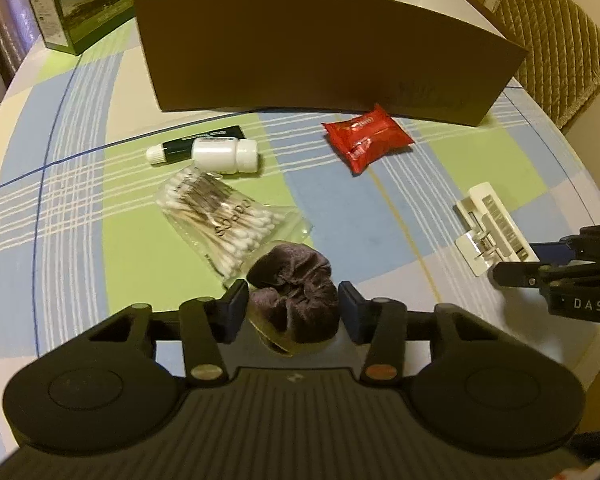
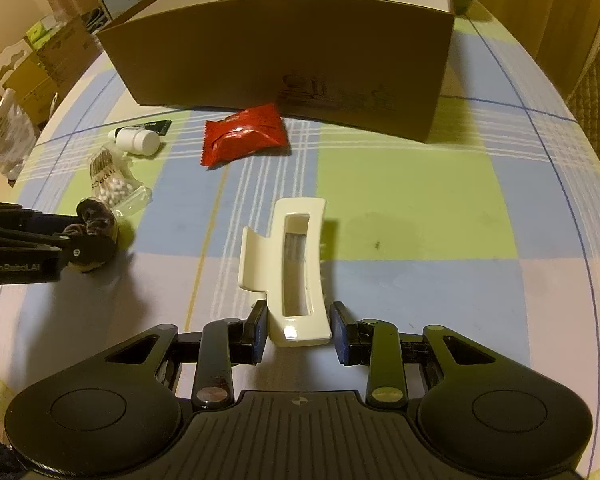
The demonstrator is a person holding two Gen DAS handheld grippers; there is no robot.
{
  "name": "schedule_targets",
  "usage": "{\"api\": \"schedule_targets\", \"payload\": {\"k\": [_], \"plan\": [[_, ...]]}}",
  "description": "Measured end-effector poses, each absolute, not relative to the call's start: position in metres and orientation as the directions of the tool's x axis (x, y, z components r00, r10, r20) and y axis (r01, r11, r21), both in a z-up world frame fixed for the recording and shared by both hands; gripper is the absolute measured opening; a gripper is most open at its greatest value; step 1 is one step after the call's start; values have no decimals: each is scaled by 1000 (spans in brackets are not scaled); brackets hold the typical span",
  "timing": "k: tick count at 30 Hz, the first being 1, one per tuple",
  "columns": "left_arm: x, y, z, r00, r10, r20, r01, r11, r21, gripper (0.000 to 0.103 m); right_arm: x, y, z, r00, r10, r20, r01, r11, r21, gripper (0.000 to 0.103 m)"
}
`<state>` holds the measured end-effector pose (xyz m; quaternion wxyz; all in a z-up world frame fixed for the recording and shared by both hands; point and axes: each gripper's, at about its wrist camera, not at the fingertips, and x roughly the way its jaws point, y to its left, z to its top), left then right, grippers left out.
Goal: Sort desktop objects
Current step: 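Grasp the white hair clip with the right tool while the left grasps the scrunchie, then carry the scrunchie and hair clip up over the brown box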
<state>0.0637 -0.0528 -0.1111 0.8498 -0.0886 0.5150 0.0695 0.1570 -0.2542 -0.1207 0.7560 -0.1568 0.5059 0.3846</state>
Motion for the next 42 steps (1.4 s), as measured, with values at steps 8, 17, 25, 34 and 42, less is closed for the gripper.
{"api": "schedule_targets", "payload": {"k": [8, 17, 25, 34, 42], "plan": [[75, -61, -117, 444, 47, -895, -202, 978, -49, 41, 163, -261, -119, 176, 430, -885, -729, 661, 176, 31], [82, -65, -124, 438, 63, -897, -204, 979, -31, 39, 168, -261, -118, 158, 444, -882, -739, 645, 192, 40], [82, -65, -122, 436, 64, -898, -188, 982, -22, 26, 170, -259, -117, 157, 452, -878, -750, 633, 192, 47], [60, -60, -109, 449, 30, -893, -202, 977, -69, 23, 166, -243, -118, 159, 464, -872, -785, 594, 173, 48], [51, -52, -93, 477, 48, -878, -228, 971, -71, 23, 165, -231, -119, 193, 456, -869, -795, 592, 135, 48]]}}
